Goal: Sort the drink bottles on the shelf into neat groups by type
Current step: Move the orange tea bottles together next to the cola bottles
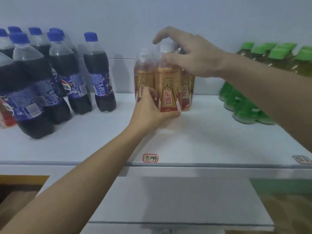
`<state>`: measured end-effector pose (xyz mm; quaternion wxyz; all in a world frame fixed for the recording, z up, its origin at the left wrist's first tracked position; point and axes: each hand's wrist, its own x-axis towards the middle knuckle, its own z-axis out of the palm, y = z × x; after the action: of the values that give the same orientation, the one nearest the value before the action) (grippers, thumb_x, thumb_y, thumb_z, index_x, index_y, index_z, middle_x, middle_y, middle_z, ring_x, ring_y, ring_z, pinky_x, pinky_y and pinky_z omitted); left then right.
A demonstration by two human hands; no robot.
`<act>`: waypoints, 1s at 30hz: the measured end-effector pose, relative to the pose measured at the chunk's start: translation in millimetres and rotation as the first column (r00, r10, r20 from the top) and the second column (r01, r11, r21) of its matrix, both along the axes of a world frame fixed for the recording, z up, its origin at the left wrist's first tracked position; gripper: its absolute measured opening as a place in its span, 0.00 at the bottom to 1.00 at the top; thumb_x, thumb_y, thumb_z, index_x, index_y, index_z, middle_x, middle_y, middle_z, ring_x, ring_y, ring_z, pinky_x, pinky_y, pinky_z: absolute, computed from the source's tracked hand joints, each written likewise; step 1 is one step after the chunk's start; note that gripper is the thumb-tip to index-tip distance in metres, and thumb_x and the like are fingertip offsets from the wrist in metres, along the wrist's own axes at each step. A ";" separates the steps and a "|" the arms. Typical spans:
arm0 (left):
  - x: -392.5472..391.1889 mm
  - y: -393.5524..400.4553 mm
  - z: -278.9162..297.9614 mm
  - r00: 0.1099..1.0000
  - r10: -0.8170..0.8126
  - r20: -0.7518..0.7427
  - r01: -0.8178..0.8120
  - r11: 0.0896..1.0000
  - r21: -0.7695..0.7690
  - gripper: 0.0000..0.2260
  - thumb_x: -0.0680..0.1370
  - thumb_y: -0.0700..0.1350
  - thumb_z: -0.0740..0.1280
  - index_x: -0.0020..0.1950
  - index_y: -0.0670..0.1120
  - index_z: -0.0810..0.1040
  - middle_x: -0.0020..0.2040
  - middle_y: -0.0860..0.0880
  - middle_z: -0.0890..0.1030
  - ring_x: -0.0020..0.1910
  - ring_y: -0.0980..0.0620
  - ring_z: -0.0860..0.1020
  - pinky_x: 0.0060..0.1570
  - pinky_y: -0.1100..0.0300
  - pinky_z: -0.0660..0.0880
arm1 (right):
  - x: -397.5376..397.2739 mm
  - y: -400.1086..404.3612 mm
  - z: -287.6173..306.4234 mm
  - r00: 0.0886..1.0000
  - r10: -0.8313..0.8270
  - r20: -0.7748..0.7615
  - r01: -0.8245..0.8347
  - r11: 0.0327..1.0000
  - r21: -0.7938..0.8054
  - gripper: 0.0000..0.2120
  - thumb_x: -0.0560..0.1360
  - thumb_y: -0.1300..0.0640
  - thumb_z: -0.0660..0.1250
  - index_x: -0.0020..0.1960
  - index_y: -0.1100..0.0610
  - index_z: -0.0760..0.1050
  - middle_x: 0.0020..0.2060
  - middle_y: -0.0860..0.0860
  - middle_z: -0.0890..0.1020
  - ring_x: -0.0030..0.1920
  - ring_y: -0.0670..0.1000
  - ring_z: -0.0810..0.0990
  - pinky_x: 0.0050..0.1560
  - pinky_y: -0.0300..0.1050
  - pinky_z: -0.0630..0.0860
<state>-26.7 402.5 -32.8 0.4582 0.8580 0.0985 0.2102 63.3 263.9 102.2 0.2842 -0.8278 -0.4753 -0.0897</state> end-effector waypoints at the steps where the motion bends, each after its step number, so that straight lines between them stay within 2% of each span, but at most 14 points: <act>1: 4.1 -7.5 -1.5 1.000 -0.004 0.000 0.004 1.000 0.019 0.39 0.57 0.64 0.82 0.60 0.57 0.66 0.47 0.63 0.78 0.47 0.66 0.79 0.43 0.61 0.78 | 3.4 -8.7 -2.2 1.000 -0.022 0.014 0.022 0.999 -0.023 0.19 0.77 0.46 0.64 0.67 0.40 0.68 0.44 0.46 0.78 0.43 0.46 0.80 0.39 0.41 0.73; 4: 15.4 -27.9 -8.5 1.000 -0.006 0.010 0.005 0.997 0.082 0.37 0.60 0.60 0.82 0.61 0.54 0.66 0.48 0.60 0.81 0.49 0.56 0.82 0.51 0.50 0.81 | 9.7 -24.5 -9.8 0.990 -0.054 0.127 0.071 0.989 -0.132 0.29 0.71 0.42 0.71 0.68 0.44 0.65 0.43 0.46 0.78 0.42 0.43 0.77 0.37 0.41 0.70; 7: 24.7 -39.9 -15.6 0.999 -0.022 0.023 0.019 0.995 0.099 0.38 0.62 0.56 0.83 0.65 0.52 0.67 0.55 0.55 0.83 0.53 0.50 0.82 0.55 0.48 0.80 | 15.0 -33.1 -15.1 0.986 -0.048 0.159 0.075 0.983 -0.170 0.31 0.70 0.45 0.76 0.67 0.46 0.65 0.46 0.49 0.78 0.44 0.43 0.76 0.40 0.40 0.70; 11: 33.7 -40.5 -26.6 0.999 -0.041 0.020 0.038 0.990 0.138 0.32 0.68 0.53 0.80 0.66 0.50 0.69 0.58 0.54 0.82 0.53 0.50 0.81 0.55 0.47 0.80 | 25.8 -40.2 -20.2 0.985 -0.053 0.167 0.084 0.979 -0.184 0.30 0.71 0.49 0.76 0.68 0.48 0.66 0.53 0.54 0.76 0.48 0.51 0.74 0.44 0.45 0.67; 16: 38.4 -37.1 -32.4 0.998 -0.063 0.014 0.060 0.982 0.182 0.30 0.73 0.50 0.77 0.70 0.50 0.66 0.62 0.54 0.80 0.53 0.50 0.81 0.54 0.46 0.80 | 33.5 -41.4 -25.7 0.988 -0.076 0.134 0.100 0.978 -0.185 0.29 0.73 0.50 0.76 0.68 0.46 0.66 0.56 0.53 0.74 0.53 0.53 0.73 0.47 0.45 0.67; 23: 42.3 -33.5 -35.8 0.997 -0.080 -0.022 0.083 0.981 0.177 0.32 0.73 0.53 0.78 0.71 0.51 0.66 0.63 0.54 0.80 0.52 0.52 0.81 0.54 0.49 0.80 | 36.8 -42.5 -33.4 0.987 -0.124 0.099 0.138 0.979 -0.151 0.29 0.72 0.49 0.76 0.69 0.45 0.66 0.54 0.51 0.75 0.53 0.51 0.74 0.42 0.34 0.66; 25: 41.1 -32.7 -35.4 0.995 -0.082 -0.050 0.090 0.980 0.179 0.31 0.73 0.54 0.77 0.71 0.49 0.67 0.63 0.53 0.80 0.54 0.51 0.81 0.55 0.50 0.80 | 34.3 -44.0 -32.8 0.981 -0.141 0.137 0.162 0.974 -0.158 0.30 0.72 0.49 0.76 0.70 0.45 0.66 0.57 0.51 0.73 0.55 0.52 0.74 0.45 0.37 0.68; 28: 35.8 -31.4 -32.9 0.992 -0.081 -0.092 0.099 0.972 0.213 0.30 0.75 0.53 0.76 0.72 0.47 0.68 0.64 0.51 0.80 0.57 0.51 0.80 0.57 0.52 0.79 | 27.7 -44.2 -26.0 0.955 -0.148 0.258 0.202 0.959 -0.200 0.31 0.71 0.46 0.75 0.71 0.45 0.67 0.67 0.53 0.70 0.62 0.54 0.73 0.56 0.48 0.73; 30: 30.2 -29.5 -30.7 0.991 -0.083 -0.102 0.103 0.973 0.208 0.28 0.76 0.52 0.74 0.72 0.46 0.70 0.64 0.50 0.80 0.57 0.51 0.79 0.59 0.52 0.79 | 19.8 -43.2 -22.6 0.948 -0.129 0.291 0.192 0.961 -0.199 0.31 0.71 0.46 0.74 0.72 0.46 0.68 0.70 0.53 0.69 0.67 0.57 0.71 0.63 0.55 0.74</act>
<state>3.5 373.0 -63.5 0.3681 0.9145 0.0561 0.1580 83.1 220.7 79.6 0.1114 -0.8702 -0.4478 -0.1726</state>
